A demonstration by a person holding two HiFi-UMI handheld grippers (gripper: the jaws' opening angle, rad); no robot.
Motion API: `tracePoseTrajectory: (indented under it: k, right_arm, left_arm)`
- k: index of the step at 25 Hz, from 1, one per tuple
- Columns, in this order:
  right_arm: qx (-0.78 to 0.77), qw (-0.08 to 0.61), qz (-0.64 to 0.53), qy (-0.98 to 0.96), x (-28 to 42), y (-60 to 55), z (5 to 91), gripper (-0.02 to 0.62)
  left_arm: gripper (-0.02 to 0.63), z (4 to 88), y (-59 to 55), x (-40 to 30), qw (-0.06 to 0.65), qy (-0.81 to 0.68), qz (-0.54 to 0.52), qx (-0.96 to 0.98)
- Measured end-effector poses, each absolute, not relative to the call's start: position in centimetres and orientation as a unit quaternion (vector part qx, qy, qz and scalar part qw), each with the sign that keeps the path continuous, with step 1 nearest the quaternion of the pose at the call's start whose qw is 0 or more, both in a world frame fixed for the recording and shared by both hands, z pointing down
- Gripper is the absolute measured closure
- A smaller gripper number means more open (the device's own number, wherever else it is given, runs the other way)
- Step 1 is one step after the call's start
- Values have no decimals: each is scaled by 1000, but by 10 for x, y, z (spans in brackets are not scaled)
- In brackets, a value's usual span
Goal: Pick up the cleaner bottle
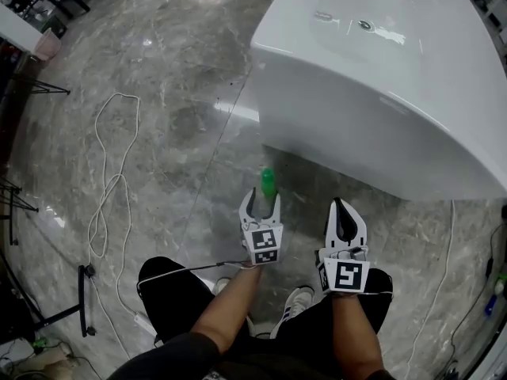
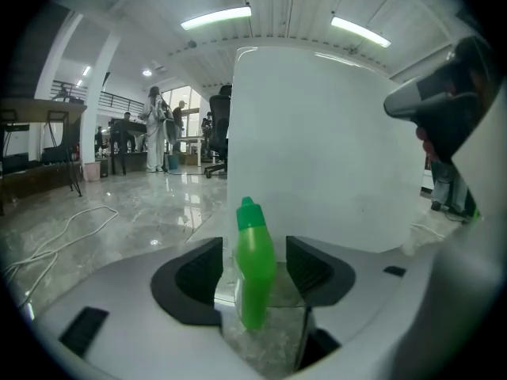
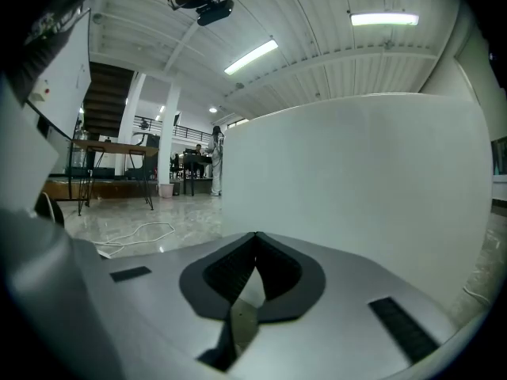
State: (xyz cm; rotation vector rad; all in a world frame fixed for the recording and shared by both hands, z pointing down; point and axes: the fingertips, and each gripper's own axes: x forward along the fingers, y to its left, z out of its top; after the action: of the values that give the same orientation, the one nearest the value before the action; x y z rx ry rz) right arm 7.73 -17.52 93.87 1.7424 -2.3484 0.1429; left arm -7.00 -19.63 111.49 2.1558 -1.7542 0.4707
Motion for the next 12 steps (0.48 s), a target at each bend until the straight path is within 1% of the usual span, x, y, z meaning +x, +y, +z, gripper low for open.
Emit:
tracePoseTrajectory:
  k: [4,12]
  right_arm:
    - [587,116,47,-800,73,-174,939,578]
    - [586,140,45,-797,67,-172,945,578]
  left_arm:
    - [347,1133,-220,-67,150,-625,171,747]
    - [345,1168,-248,-65,151,-626,197,739]
